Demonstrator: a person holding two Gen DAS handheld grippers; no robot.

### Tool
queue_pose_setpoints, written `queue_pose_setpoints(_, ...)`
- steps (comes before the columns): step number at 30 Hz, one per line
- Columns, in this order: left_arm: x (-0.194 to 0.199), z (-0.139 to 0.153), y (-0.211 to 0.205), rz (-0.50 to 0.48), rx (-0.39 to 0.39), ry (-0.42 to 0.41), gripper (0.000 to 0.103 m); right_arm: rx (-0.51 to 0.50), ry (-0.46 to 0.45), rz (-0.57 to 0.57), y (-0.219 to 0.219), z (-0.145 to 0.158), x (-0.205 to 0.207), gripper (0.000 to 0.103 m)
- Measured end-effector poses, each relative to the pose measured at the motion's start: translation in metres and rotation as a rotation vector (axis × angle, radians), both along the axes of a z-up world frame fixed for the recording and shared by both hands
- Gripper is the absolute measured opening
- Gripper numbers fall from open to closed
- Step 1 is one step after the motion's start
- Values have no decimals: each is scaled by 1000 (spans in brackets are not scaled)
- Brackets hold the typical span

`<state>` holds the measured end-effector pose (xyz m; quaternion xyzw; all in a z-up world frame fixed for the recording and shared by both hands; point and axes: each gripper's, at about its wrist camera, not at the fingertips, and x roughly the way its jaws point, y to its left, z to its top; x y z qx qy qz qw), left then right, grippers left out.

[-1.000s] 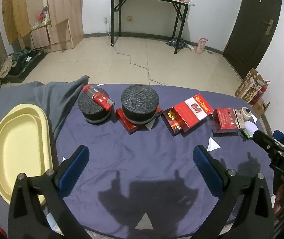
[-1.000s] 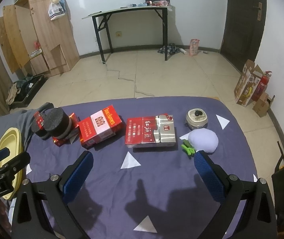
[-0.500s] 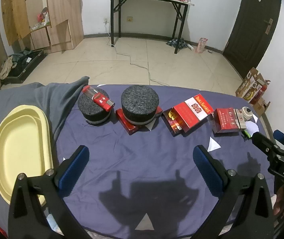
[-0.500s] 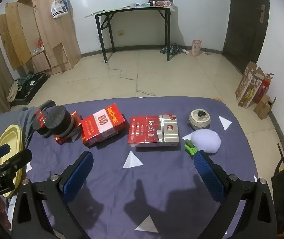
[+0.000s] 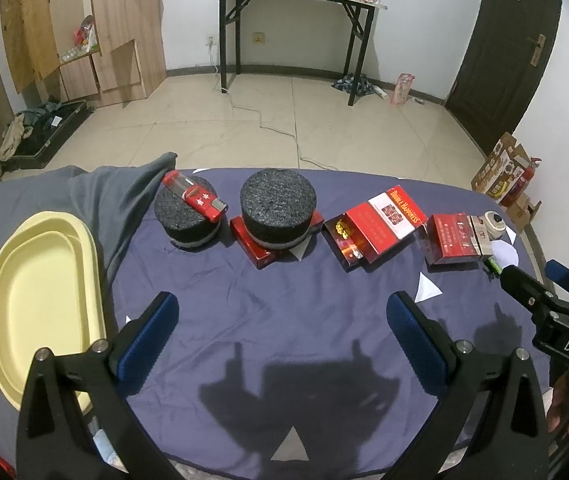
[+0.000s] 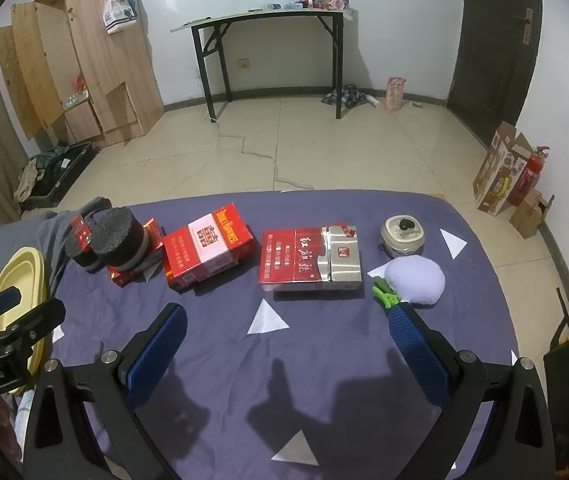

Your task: Organize rigid objects

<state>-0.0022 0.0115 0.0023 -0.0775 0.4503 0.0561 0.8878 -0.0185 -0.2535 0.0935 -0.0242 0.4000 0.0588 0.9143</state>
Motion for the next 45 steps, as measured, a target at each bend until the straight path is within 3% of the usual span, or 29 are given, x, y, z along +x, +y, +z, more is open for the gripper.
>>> queue_pose_setpoints(10, 6, 12, 19, -9, 8, 5, 103, 16, -3, -6, -9, 6, 0, 102)
queue_pose_setpoints(15, 19, 42, 70, 3, 23, 6, 103, 74, -108, -148, -69, 41, -9, 103)
queue_pose_setpoints(19, 36, 50, 94, -5, 85, 4, 103, 141, -74, -236, -118, 42, -6, 103)
queue_pose_setpoints(21, 46, 48, 101, -6, 99, 15, 103, 94, -42, -279, -134, 35, -1, 103)
queue_pose_setpoints(23, 54, 42, 102, -44, 81, 15, 103, 40, -10, -288, -140, 25, 7, 103)
queue_pose_setpoints(26, 70, 25, 99, -165, 61, 67, 103, 37, 66, -266, -144, 1, 28, 103)
queue_pose_setpoints(30, 79, 13, 100, -274, 138, 88, 103, 69, 151, -262, -141, -36, 53, 103)
queue_pose_setpoints(36, 89, 4, 95, -456, 181, 120, 103, -70, 195, -135, -126, -60, 88, 103)
queue_pose_setpoints(41, 99, -12, 95, -555, 230, 157, 103, 42, 188, -154, -137, -59, 109, 103)
queue_pose_setpoints(45, 112, -25, 96, -570, 237, 178, 103, 46, 195, -157, -148, -68, 114, 103)
